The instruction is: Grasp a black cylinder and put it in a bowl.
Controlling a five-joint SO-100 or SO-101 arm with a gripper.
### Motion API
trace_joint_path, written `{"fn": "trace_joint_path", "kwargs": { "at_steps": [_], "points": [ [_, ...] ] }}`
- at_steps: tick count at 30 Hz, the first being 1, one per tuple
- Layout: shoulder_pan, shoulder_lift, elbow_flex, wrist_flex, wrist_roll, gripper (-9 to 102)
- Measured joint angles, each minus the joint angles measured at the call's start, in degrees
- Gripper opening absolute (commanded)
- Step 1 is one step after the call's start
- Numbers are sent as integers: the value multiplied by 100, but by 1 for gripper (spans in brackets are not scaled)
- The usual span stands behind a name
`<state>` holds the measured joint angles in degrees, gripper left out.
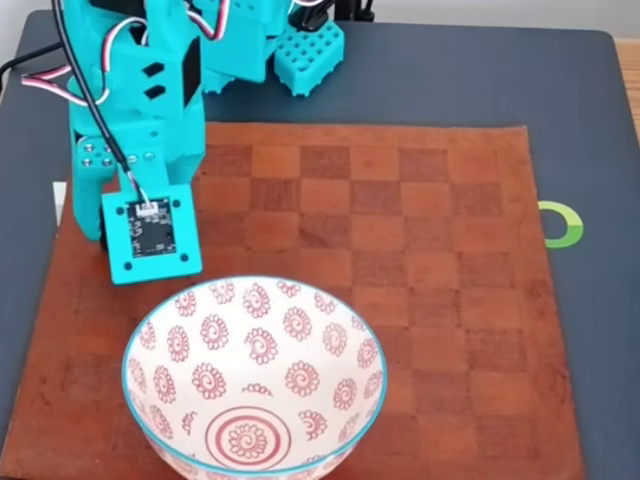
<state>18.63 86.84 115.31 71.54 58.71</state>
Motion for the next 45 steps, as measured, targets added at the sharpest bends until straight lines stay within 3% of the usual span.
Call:
{"fn": "trace_joint_path", "kwargs": {
  "at_steps": [5,12,26,45],
  "points": [
    [-18,0,0,-26,0,10],
    [-18,0,0,44,0,10],
    [-26,0,-1811,1846,18,10],
    [-1608,0,-4157,2180,202,10]
  ]
}}
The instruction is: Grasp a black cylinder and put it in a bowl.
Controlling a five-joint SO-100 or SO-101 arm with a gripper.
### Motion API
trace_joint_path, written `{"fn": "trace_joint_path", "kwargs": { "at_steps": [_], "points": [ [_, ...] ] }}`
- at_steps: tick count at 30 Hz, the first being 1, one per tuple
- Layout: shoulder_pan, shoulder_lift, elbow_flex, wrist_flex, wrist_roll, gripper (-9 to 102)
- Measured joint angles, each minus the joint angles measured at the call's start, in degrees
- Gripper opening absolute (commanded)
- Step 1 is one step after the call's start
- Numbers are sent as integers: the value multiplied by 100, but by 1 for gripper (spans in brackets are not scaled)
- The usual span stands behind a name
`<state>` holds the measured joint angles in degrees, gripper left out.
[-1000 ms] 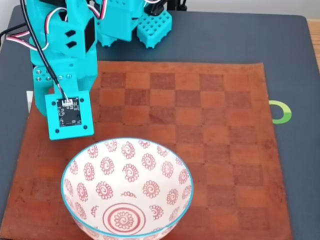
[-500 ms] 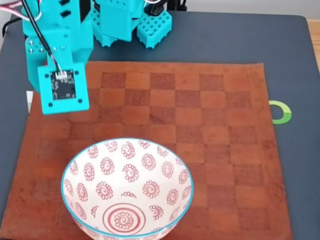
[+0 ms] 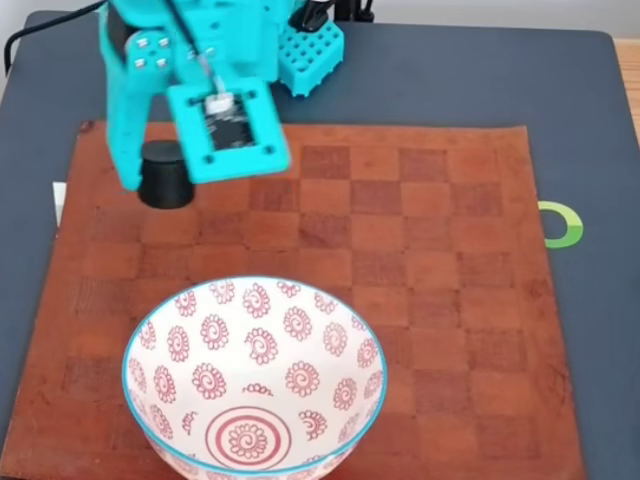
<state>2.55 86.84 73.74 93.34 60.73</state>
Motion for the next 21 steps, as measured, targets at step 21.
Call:
{"fn": "trace_joint_path", "kwargs": {
  "at_steps": [21],
  "points": [
    [-1169,-1037,-1345,-343,809,10]
  ]
}}
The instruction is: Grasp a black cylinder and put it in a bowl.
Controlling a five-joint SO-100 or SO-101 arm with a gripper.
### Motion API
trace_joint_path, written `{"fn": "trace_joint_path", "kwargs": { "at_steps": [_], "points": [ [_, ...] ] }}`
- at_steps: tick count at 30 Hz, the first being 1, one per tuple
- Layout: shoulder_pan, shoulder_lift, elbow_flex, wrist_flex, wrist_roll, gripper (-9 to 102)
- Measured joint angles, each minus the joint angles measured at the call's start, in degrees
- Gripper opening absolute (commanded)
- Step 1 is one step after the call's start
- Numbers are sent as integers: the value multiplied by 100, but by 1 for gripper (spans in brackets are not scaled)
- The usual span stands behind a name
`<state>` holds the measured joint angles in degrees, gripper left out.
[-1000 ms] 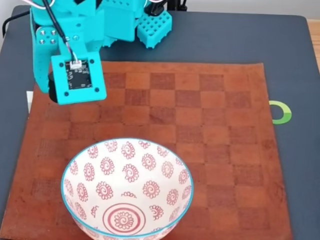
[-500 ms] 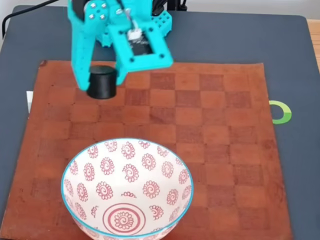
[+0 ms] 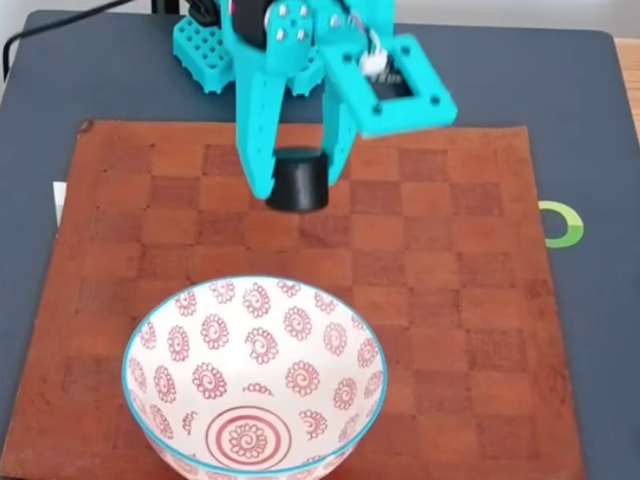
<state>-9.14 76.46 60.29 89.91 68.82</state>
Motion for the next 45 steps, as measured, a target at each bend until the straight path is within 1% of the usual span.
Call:
{"fn": "trace_joint_path", "kwargs": {
  "at_steps": [6,15,26,31,34,37,39,45],
  "points": [
    [-18,-888,-949,26,-35,10],
    [9,-1916,-1986,35,-62,10],
    [396,-2663,-2584,35,-290,10],
    [448,-2725,-2584,35,-290,25],
    [492,-2725,-2584,35,-290,28],
    [554,-2725,-2602,149,-290,26],
    [606,-2725,-2602,229,-290,22],
    [686,-2725,-2602,272,-255,3]
  ]
}}
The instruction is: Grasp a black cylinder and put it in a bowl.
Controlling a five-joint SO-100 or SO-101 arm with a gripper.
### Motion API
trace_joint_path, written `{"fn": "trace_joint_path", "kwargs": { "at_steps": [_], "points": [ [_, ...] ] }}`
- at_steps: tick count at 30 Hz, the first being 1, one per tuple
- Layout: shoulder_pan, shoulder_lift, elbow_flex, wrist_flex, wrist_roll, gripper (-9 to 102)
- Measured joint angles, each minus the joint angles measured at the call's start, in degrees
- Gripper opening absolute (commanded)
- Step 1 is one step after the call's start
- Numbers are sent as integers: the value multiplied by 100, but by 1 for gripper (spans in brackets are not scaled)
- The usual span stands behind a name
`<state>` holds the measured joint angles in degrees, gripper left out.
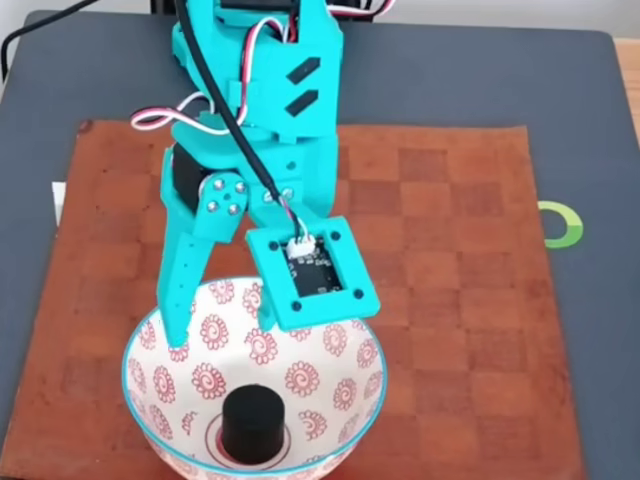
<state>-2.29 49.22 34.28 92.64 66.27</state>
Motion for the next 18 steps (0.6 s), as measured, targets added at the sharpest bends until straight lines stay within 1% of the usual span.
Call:
{"fn": "trace_joint_path", "kwargs": {
  "at_steps": [1,2,12,18],
  "points": [
    [0,0,0,0,0,0],
    [0,0,0,0,0,0],
    [97,149,62,18,299,0],
    [149,1046,1020,18,668,0]
  ]
}}
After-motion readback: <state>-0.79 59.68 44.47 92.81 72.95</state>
